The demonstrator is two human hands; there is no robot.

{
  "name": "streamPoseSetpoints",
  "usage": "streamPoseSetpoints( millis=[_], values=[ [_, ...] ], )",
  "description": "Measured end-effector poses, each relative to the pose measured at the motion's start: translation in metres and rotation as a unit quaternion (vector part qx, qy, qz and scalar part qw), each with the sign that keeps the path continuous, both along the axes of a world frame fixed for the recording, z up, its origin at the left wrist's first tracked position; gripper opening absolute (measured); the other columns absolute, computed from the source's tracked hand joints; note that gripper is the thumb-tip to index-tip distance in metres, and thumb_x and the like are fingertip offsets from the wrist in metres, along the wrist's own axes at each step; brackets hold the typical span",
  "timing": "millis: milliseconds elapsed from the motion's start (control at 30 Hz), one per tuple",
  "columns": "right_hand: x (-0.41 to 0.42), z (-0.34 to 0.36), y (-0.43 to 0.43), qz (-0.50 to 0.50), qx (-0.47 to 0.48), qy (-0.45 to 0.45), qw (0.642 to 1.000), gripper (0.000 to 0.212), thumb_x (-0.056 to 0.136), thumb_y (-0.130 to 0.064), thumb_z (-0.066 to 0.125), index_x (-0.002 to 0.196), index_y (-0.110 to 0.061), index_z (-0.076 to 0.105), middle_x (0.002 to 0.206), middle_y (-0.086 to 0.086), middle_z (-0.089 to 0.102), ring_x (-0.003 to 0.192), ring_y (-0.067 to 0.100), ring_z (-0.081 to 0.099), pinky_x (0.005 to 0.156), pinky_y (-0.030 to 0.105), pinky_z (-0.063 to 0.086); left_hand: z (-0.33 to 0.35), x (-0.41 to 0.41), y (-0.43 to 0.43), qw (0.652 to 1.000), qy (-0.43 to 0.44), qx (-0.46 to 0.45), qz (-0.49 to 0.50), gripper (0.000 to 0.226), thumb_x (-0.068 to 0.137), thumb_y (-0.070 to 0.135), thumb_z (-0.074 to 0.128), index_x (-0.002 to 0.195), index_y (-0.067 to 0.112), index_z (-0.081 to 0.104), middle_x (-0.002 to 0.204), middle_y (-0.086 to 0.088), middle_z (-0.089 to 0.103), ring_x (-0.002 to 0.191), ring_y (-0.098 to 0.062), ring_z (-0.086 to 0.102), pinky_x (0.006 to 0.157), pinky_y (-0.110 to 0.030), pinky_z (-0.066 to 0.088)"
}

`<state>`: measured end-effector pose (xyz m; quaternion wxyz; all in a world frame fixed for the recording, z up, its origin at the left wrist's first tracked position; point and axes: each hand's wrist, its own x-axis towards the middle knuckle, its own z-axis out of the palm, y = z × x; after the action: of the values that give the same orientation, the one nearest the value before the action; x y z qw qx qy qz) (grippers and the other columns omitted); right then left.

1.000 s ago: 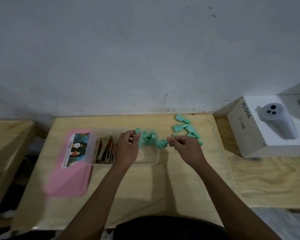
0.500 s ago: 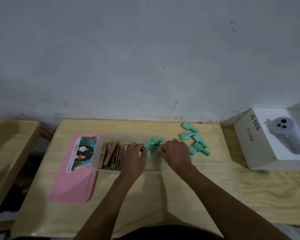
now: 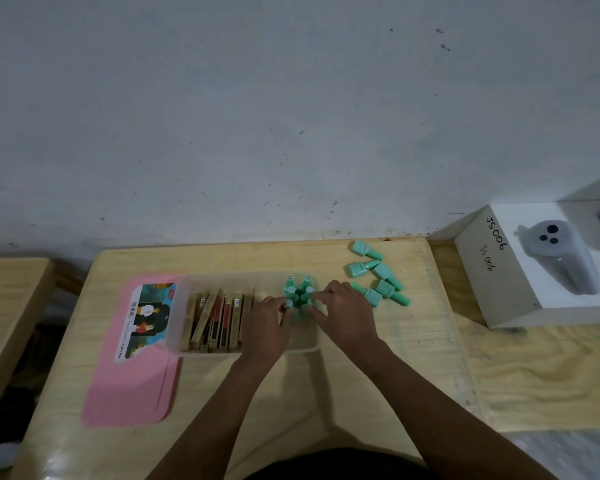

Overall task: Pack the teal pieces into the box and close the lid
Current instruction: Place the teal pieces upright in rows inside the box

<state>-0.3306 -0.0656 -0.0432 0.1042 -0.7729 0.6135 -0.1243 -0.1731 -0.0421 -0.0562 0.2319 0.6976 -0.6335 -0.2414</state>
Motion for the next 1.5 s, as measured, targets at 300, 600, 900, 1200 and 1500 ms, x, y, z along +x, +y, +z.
streamPoseSetpoints(
  millis=[300, 600, 900, 1200, 1500],
  values=[
    [0.001, 0.001, 0.003, -0.012, 0.013, -0.042, 0.999, 0.027, 0.086, -0.037, 0.064, 0.106, -0.022, 0.073, 0.095, 0.002, 0.065, 0.091, 0.023, 0.059, 0.070, 0.038, 0.048, -0.005, -0.008, -0.003, 0.997, -0.071, -0.024, -0.001, 0.022, 0.088, 0.024, 0.056, 0.104, 0.014, 0.069, 0.090, -0.004, 0.069, 0.083, -0.022, 0.062, 0.072, -0.038, 0.051],
    [-0.026, 0.007, 0.004, -0.019, -0.009, -0.073, 0.997, 0.028, 0.085, -0.044, 0.064, 0.106, -0.027, 0.071, 0.095, -0.005, 0.066, 0.089, 0.015, 0.059, 0.069, 0.030, 0.046, 0.001, -0.017, 0.005, 0.996, -0.025, -0.057, 0.071, 0.028, 0.084, 0.021, 0.065, 0.111, 0.014, 0.063, 0.093, -0.002, 0.070, 0.087, -0.020, 0.064, 0.075, -0.033, 0.051],
    [-0.146, -0.022, 0.016, -0.293, 0.101, -0.109, 0.944, 0.027, 0.087, -0.038, 0.062, 0.112, -0.029, 0.067, 0.105, 0.000, 0.065, 0.097, 0.022, 0.061, 0.078, 0.036, 0.051, 0.016, -0.075, 0.008, 0.971, -0.092, -0.185, -0.124, 0.022, 0.090, 0.024, 0.053, 0.107, 0.018, 0.067, 0.095, 0.000, 0.065, 0.088, -0.019, 0.057, 0.074, -0.034, 0.048],
    [-0.162, -0.038, -0.008, -0.265, 0.187, -0.076, 0.943, 0.036, 0.089, -0.042, 0.057, 0.123, -0.030, 0.061, 0.114, 0.004, 0.060, 0.104, 0.023, 0.058, 0.081, 0.037, 0.050, 0.006, -0.134, -0.046, 0.886, -0.326, 0.049, -0.327, 0.040, 0.088, 0.015, 0.053, 0.127, 0.018, 0.051, 0.131, -0.006, 0.046, 0.123, -0.028, 0.039, 0.095, -0.044, 0.037],
    [-0.157, -0.044, -0.018, -0.217, 0.168, 0.004, 0.962, 0.028, 0.091, -0.044, 0.052, 0.113, -0.033, 0.066, 0.102, -0.002, 0.064, 0.093, 0.018, 0.061, 0.078, 0.035, 0.045, -0.013, -0.137, -0.058, 0.874, -0.337, 0.092, -0.337, 0.033, 0.090, 0.016, 0.050, 0.123, 0.019, 0.056, 0.126, -0.007, 0.046, 0.121, -0.029, 0.040, 0.094, -0.045, 0.039]
  ],
)
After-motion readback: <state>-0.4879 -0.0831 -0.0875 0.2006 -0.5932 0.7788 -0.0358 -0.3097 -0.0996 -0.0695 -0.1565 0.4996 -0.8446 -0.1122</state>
